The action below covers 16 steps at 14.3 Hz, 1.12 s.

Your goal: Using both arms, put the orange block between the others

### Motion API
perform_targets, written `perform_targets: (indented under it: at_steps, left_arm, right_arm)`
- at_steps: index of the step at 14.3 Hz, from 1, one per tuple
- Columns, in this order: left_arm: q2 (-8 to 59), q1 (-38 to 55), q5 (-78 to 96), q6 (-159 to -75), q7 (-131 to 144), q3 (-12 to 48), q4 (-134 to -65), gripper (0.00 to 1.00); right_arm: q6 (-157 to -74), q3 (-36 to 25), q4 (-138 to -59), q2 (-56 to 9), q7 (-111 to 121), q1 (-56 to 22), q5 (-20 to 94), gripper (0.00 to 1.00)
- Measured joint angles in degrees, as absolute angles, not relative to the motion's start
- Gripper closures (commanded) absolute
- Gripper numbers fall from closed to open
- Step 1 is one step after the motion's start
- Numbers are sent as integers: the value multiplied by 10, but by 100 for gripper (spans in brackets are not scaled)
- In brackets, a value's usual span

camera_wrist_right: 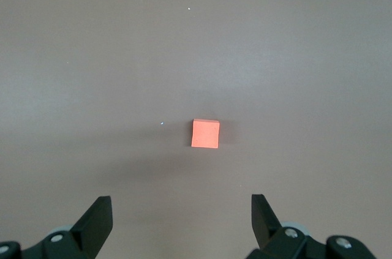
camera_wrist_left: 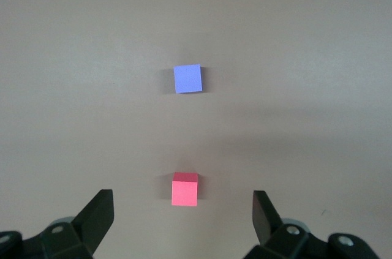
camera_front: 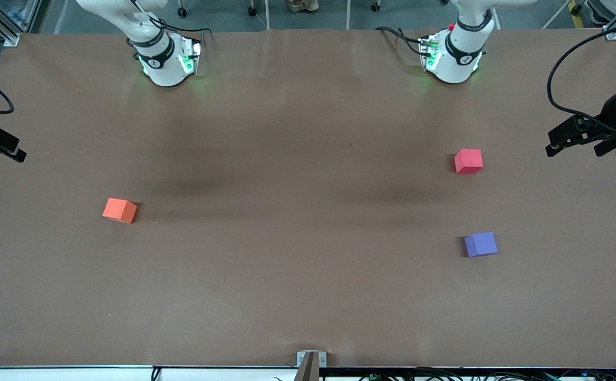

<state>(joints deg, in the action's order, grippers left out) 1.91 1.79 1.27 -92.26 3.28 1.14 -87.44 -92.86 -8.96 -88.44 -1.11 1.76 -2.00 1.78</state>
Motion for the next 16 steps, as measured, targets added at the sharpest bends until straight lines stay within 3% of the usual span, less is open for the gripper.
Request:
perform_targets:
  at_steps: [10,16]
  left_arm:
    - [19,18,13,-923,33,12,-874,0]
    - [19,18,13,-923,33,11,-874,0]
  right_arm:
    - [-917,-92,-906,-19,21,-16,16,0]
    - [-937,-93,-926,-149,53,-4,15,0]
